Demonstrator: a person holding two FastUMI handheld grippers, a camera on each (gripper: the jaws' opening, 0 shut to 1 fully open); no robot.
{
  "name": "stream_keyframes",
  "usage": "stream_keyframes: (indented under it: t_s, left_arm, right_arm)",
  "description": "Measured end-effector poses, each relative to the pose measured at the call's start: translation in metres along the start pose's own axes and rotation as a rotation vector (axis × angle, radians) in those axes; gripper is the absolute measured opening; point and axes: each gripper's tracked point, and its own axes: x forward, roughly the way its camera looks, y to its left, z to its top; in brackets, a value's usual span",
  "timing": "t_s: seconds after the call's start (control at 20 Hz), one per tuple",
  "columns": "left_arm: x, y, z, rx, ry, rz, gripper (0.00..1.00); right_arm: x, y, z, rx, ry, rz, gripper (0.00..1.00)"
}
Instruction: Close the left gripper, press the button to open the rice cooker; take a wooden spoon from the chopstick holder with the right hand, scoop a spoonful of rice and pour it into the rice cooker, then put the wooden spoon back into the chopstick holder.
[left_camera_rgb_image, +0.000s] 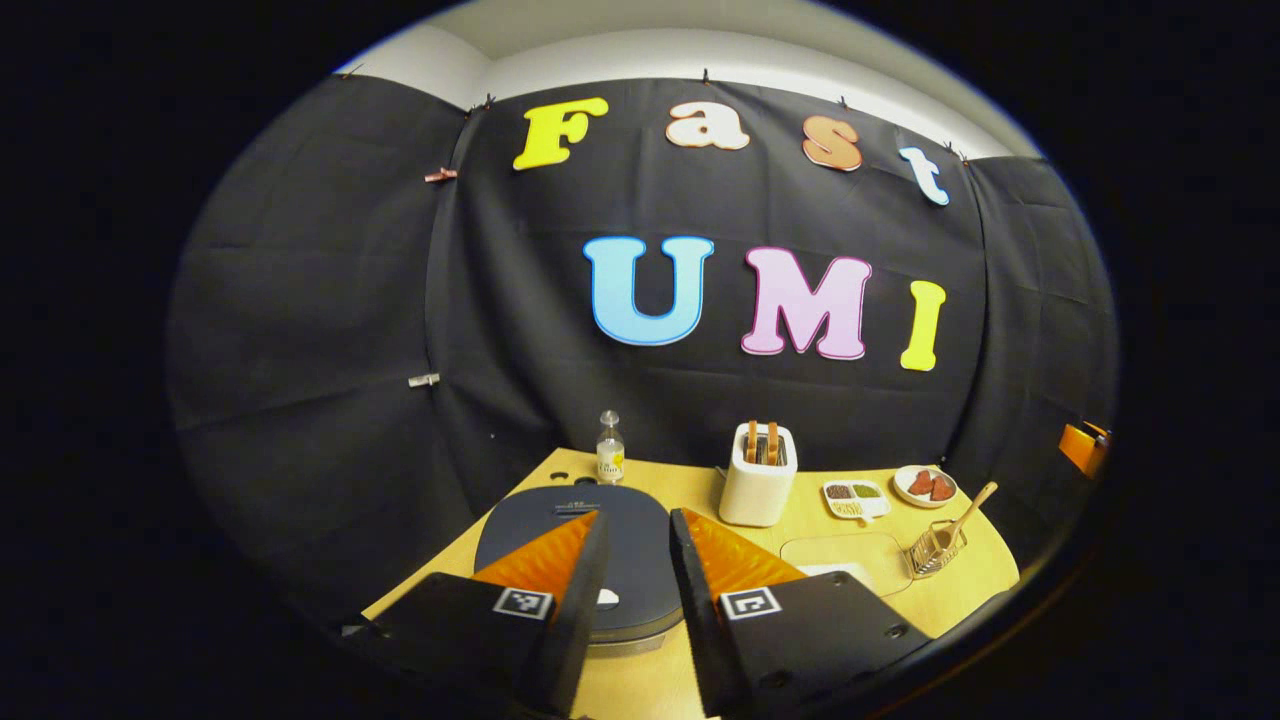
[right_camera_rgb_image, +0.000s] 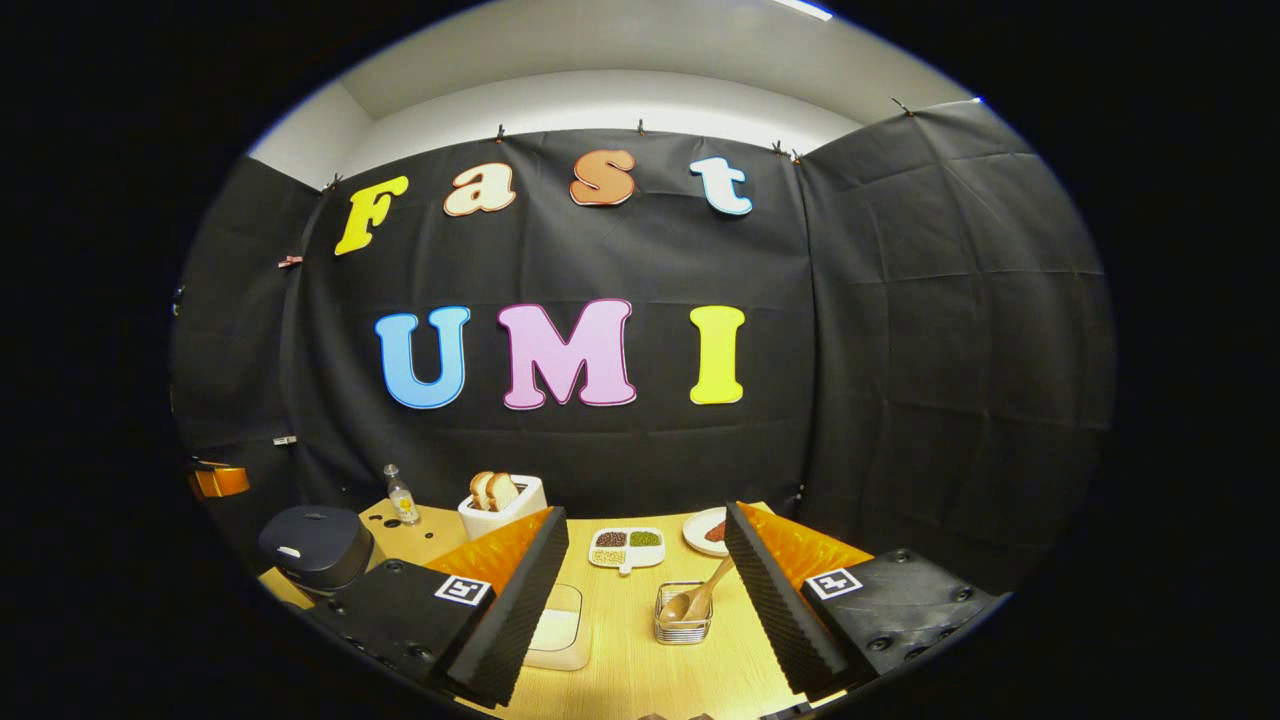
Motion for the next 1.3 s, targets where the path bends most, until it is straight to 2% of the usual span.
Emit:
stream_keyframes:
  t_s: [0.05, 0.1, 0.15, 0.2, 0.5, 0.75, 1.1, 1.3]
  left_arm:
    - [0.002, 0.007, -0.004, -0.004, 0.008, -0.005, 0.43]
    - [0.006, 0.014, -0.008, -0.005, 0.021, -0.012, 0.27]
    - [0.01, 0.019, -0.015, -0.007, 0.037, -0.019, 0.2]
    - [0.013, 0.025, -0.021, -0.013, 0.055, -0.023, 0.08]
    - [0.038, 0.045, -0.075, -0.04, 0.199, -0.056, 0.05]
    - [0.063, 0.045, -0.109, -0.008, 0.266, -0.099, 0.05]
    - [0.071, 0.043, -0.124, 0.034, 0.304, -0.136, 0.06]
    - [0.071, 0.044, -0.126, 0.017, 0.305, -0.115, 0.06]
  right_arm:
    - [-0.005, 0.003, 0.001, 0.005, -0.001, -0.003, 0.98]
    - [-0.01, 0.007, 0.001, 0.009, -0.001, -0.005, 0.98]
    - [-0.016, 0.009, 0.0, 0.009, 0.0, -0.012, 0.98]
    - [-0.022, 0.01, -0.002, 0.005, 0.004, -0.021, 0.98]
    - [-0.062, 0.012, -0.019, 0.01, 0.026, -0.1, 0.98]
    - [-0.086, 0.011, -0.032, 0.008, 0.044, -0.138, 0.98]
    - [-0.099, 0.013, -0.04, 0.016, 0.062, -0.161, 0.98]
    - [-0.096, 0.022, -0.038, 0.023, 0.058, -0.15, 0.98]
